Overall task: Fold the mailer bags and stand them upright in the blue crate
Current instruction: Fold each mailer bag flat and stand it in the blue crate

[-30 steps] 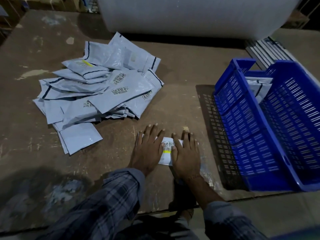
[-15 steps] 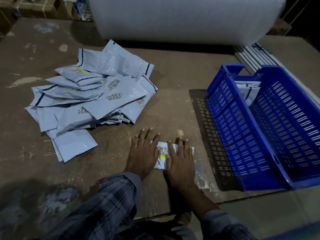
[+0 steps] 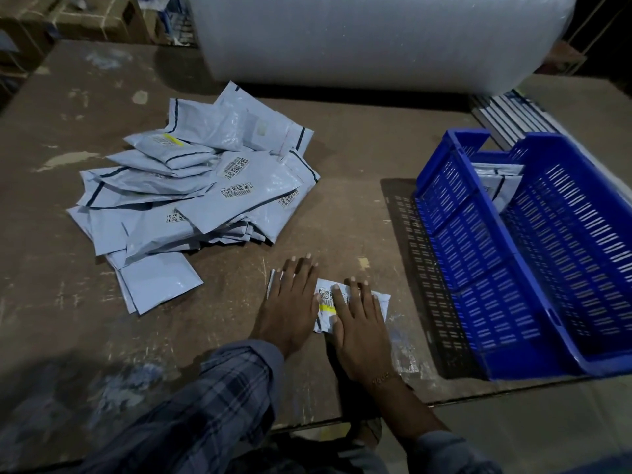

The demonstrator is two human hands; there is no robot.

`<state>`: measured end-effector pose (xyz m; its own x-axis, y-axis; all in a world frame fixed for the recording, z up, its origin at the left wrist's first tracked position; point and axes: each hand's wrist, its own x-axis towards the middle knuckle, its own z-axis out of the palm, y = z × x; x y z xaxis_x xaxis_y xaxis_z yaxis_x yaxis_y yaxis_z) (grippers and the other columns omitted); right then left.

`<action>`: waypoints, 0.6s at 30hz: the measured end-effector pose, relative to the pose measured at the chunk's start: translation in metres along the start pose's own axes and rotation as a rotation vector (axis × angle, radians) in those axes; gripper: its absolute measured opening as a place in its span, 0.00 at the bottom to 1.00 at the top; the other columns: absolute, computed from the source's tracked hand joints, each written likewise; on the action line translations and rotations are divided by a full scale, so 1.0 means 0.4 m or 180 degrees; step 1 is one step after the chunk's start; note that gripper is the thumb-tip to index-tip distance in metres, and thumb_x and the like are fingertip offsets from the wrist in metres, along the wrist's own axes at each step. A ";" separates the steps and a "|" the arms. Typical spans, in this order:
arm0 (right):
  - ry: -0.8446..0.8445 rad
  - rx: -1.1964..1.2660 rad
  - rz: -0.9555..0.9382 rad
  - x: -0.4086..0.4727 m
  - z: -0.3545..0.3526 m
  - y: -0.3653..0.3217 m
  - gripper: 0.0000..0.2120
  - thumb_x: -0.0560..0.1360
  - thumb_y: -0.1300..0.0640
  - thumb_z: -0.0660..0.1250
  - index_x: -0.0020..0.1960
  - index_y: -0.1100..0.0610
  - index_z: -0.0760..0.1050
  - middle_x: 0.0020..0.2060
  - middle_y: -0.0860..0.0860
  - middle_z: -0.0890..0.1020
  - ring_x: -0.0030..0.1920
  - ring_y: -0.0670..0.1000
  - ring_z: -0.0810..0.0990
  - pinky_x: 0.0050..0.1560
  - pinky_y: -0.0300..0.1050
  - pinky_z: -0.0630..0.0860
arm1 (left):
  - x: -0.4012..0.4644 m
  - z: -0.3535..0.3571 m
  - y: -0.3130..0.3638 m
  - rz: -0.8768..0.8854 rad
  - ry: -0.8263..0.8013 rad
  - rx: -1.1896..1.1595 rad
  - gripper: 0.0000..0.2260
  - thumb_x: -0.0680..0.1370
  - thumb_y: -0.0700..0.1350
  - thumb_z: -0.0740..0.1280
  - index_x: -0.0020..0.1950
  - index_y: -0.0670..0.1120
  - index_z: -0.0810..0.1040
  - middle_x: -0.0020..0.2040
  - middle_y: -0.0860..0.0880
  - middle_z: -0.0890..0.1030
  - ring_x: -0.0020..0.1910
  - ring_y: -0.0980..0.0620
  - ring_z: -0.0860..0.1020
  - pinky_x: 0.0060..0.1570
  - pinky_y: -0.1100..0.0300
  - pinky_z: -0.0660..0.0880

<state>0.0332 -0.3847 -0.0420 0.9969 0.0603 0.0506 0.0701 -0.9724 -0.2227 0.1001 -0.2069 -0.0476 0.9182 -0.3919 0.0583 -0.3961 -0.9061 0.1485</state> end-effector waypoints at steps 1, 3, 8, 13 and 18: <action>-0.0007 0.0020 -0.0002 -0.002 -0.001 0.004 0.27 0.85 0.47 0.48 0.84 0.50 0.56 0.84 0.53 0.53 0.84 0.56 0.46 0.82 0.58 0.52 | -0.007 0.003 0.010 0.0023 -0.0011 0.0030 0.28 0.88 0.54 0.45 0.87 0.44 0.51 0.87 0.44 0.50 0.85 0.40 0.52 0.80 0.36 0.54; -0.0044 0.0088 0.0023 0.013 -0.003 0.012 0.28 0.85 0.46 0.48 0.84 0.49 0.56 0.84 0.53 0.53 0.84 0.56 0.47 0.81 0.58 0.53 | -0.023 0.008 0.014 0.0204 -0.0064 0.0182 0.28 0.88 0.55 0.44 0.86 0.43 0.51 0.87 0.44 0.50 0.85 0.39 0.52 0.79 0.33 0.52; -0.0125 0.0129 0.0008 0.034 -0.014 0.014 0.30 0.83 0.47 0.50 0.84 0.51 0.55 0.83 0.54 0.55 0.83 0.57 0.49 0.80 0.60 0.57 | -0.030 -0.001 -0.046 0.0657 -0.0194 0.0218 0.29 0.88 0.57 0.47 0.87 0.47 0.50 0.87 0.46 0.50 0.85 0.43 0.51 0.80 0.37 0.54; -0.0104 0.0159 -0.0110 -0.024 -0.014 -0.011 0.29 0.84 0.47 0.49 0.84 0.52 0.56 0.84 0.52 0.53 0.84 0.56 0.47 0.82 0.57 0.53 | -0.012 -0.013 -0.059 -0.0004 -0.0149 0.0077 0.29 0.88 0.56 0.47 0.87 0.46 0.51 0.86 0.44 0.52 0.85 0.40 0.52 0.80 0.39 0.57; -0.0210 0.0167 0.0100 0.006 -0.015 -0.010 0.29 0.83 0.46 0.48 0.84 0.49 0.56 0.84 0.52 0.53 0.84 0.56 0.49 0.81 0.58 0.55 | -0.046 -0.003 -0.024 0.0367 -0.0268 0.0282 0.31 0.88 0.58 0.42 0.86 0.40 0.52 0.86 0.41 0.51 0.85 0.39 0.52 0.80 0.36 0.56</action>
<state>0.0353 -0.3821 -0.0354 0.9987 0.0464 -0.0210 0.0389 -0.9610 -0.2739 0.0871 -0.1910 -0.0487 0.8644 -0.5027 -0.0136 -0.5012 -0.8634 0.0577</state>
